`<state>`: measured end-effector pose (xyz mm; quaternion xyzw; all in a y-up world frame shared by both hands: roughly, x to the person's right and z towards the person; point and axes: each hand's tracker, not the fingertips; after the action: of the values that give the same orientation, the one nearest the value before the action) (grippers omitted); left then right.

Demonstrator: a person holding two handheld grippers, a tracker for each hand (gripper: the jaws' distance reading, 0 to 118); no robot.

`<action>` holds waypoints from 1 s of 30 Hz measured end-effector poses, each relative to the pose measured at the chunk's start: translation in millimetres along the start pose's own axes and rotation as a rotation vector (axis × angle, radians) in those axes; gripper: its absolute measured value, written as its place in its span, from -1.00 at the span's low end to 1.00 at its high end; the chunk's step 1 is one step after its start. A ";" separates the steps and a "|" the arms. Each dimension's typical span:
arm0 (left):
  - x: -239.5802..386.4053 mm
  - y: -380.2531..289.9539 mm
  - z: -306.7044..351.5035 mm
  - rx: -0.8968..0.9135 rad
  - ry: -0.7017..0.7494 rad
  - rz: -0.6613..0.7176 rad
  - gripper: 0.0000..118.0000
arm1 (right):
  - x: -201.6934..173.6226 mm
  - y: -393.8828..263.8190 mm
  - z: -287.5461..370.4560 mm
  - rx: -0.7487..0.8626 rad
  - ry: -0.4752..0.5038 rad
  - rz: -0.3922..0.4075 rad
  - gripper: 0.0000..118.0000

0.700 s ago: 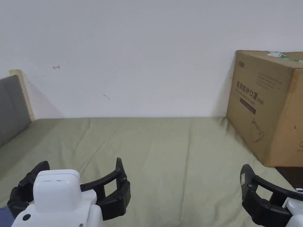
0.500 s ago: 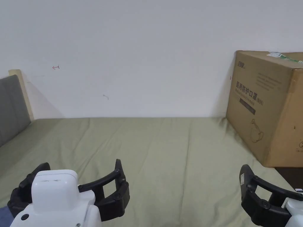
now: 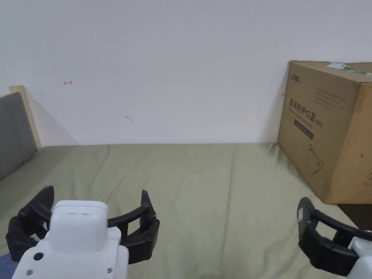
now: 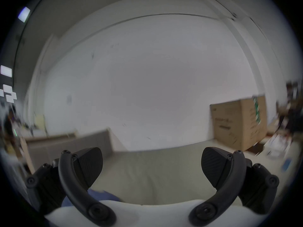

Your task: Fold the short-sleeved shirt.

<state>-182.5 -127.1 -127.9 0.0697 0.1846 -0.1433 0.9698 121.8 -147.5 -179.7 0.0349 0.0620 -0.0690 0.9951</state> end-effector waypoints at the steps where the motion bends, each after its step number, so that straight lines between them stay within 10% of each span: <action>1: 9.1 2.6 0.3 0.048 0.043 -0.138 1.00 | 9.7 -0.5 -1.6 -0.003 -0.003 -0.117 1.00; 4: 54.5 -13.7 -6.6 0.203 0.226 -0.803 1.00 | 60.4 -22.8 -12.9 -0.186 -0.031 -0.897 1.00; 7: 70.6 -75.8 -16.7 0.409 0.240 -1.672 1.00 | 99.1 -98.0 -19.8 -0.584 -0.284 -1.777 1.00; 9: 69.5 -68.8 -12.6 0.411 0.163 -1.537 1.00 | 105.5 -133.0 -9.7 -0.635 -0.314 -2.042 1.00; 15: 31.7 7.7 -24.1 0.028 0.041 -0.575 1.00 | 112.2 -59.6 -29.8 -0.354 -0.116 -1.286 1.00; 22: -31.6 -8.4 -14.5 -0.119 -0.072 0.476 1.00 | -6.1 -4.5 -5.1 0.200 -0.119 0.193 1.00; 24: -28.6 -26.9 -11.3 -0.136 0.019 0.454 1.00 | -20.4 -17.7 1.5 0.240 -0.060 0.272 1.00; 30: -26.2 -23.6 -12.9 -0.103 -0.007 0.332 1.00 | -22.4 -10.3 2.4 0.141 -0.018 0.132 1.00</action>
<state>-217.4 -140.4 -131.9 0.0488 0.1743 0.0283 0.9831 98.7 -154.8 -175.1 0.1083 0.0458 -0.0079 0.9930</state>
